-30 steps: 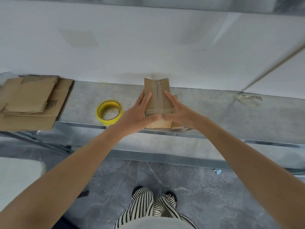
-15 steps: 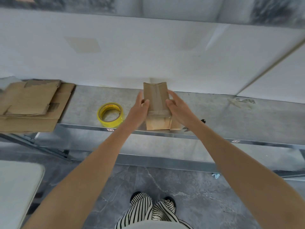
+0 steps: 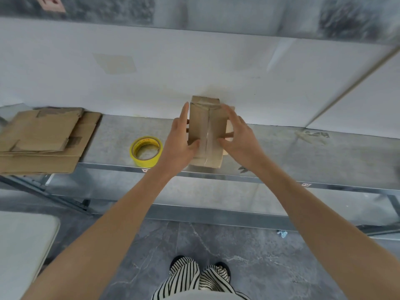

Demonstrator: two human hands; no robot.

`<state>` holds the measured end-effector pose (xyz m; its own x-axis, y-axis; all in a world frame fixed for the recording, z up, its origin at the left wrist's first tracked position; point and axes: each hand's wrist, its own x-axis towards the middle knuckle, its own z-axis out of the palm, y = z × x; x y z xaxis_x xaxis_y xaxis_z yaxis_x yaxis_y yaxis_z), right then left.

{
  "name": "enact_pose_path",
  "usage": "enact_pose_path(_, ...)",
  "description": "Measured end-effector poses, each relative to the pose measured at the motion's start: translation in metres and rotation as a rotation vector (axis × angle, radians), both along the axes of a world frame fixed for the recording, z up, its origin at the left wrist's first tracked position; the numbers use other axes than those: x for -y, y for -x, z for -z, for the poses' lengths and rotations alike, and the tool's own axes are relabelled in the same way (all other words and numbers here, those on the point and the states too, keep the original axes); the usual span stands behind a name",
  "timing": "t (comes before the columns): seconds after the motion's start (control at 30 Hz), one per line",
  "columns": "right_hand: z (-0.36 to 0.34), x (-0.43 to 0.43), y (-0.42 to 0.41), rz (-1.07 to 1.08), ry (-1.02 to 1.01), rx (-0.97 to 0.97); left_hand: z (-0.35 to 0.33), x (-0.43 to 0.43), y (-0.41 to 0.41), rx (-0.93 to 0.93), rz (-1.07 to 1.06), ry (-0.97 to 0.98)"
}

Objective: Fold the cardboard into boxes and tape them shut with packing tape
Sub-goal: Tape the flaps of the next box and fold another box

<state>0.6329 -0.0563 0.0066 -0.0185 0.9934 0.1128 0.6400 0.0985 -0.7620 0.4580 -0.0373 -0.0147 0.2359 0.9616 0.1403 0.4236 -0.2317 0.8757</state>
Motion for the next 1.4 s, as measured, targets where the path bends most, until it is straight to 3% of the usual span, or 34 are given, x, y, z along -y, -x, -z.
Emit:
enact_pose_path(0.1, 0.003, 0.005, 0.006, 0.004, -0.046, -0.002, 0.002, 0.002, 0.001, -0.006, -0.023, -0.051)
enact_pose_path(0.27, 0.019, 0.012, 0.015, 0.037, -0.039, -0.041, 0.012, 0.013, -0.001, 0.134, -0.061, -0.035)
enact_pose_path(0.43, 0.024, 0.013, 0.019, 0.004, 0.026, 0.016, 0.031, 0.013, 0.014, 0.031, -0.07, 0.03)
enact_pose_path(0.63, 0.022, 0.019, 0.028, 0.047, -0.061, 0.054, 0.038, 0.015, 0.01, 0.062, -0.056, 0.007)
enact_pose_path(0.87, 0.015, 0.01, 0.028, 0.056, 0.011, 0.054, 0.035, 0.01, 0.019, 0.004, 0.003, 0.093)
enact_pose_path(1.03, 0.009, 0.007, 0.026, 0.049, 0.01, 0.13, 0.041, 0.003, 0.062, -0.258, -0.126, 0.187)
enact_pose_path(1.13, 0.006, 0.005, 0.028, 0.048, -0.014, 0.159, 0.054, -0.007, 0.089, -0.754, -0.145, 0.184)
enact_pose_path(1.2, 0.006, 0.003, 0.03, 0.046, -0.05, 0.188, 0.06, -0.01, 0.099, -0.962, -0.118, 0.214)
enact_pose_path(1.27, 0.006, 0.0, 0.031, 0.047, -0.097, 0.204, 0.06, -0.011, 0.101, -1.006, -0.101, 0.157)
enact_pose_path(1.4, -0.005, 0.0, 0.038, 0.026, -0.239, 0.14, 0.026, -0.008, 0.096, -0.822, -0.159, -0.062)
